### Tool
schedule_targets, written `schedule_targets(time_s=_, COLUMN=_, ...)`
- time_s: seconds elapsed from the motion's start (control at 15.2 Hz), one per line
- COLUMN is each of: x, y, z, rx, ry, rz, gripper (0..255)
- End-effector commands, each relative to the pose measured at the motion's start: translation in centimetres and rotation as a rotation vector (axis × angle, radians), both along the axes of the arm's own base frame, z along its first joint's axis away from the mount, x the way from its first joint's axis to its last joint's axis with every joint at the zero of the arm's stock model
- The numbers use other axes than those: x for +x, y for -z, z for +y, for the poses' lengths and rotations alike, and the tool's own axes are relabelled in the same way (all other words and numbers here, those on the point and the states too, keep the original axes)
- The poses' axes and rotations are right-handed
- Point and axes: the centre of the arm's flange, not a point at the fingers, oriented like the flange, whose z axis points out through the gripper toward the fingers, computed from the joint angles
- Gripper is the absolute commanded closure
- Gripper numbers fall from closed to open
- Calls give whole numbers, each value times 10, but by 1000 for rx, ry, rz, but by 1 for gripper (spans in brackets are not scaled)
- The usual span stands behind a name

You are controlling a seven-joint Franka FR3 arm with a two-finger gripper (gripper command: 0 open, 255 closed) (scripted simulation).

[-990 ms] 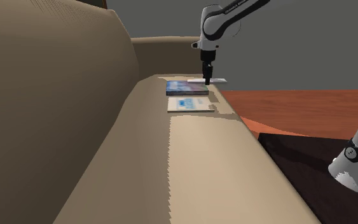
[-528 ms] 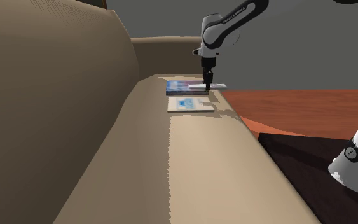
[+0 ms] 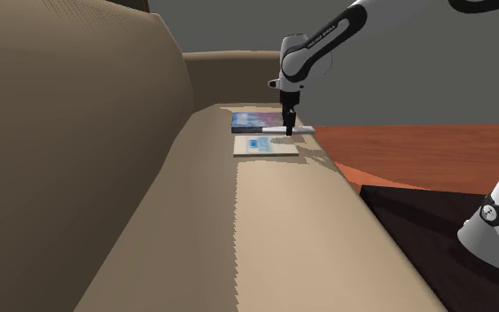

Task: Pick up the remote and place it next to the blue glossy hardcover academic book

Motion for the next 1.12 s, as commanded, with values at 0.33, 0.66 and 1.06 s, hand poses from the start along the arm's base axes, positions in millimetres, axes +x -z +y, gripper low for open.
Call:
schedule_targets(time_s=0.33, x=0, y=3, z=0, rx=-1, ry=0, rz=-1, gripper=255)
schedule_targets(time_s=0.66, x=0, y=3, z=0, rx=-1, ry=0, rz=-1, gripper=0)
schedule_targets(time_s=1.06, x=0, y=-47, z=2, rx=-1, ry=0, rz=-1, gripper=0)
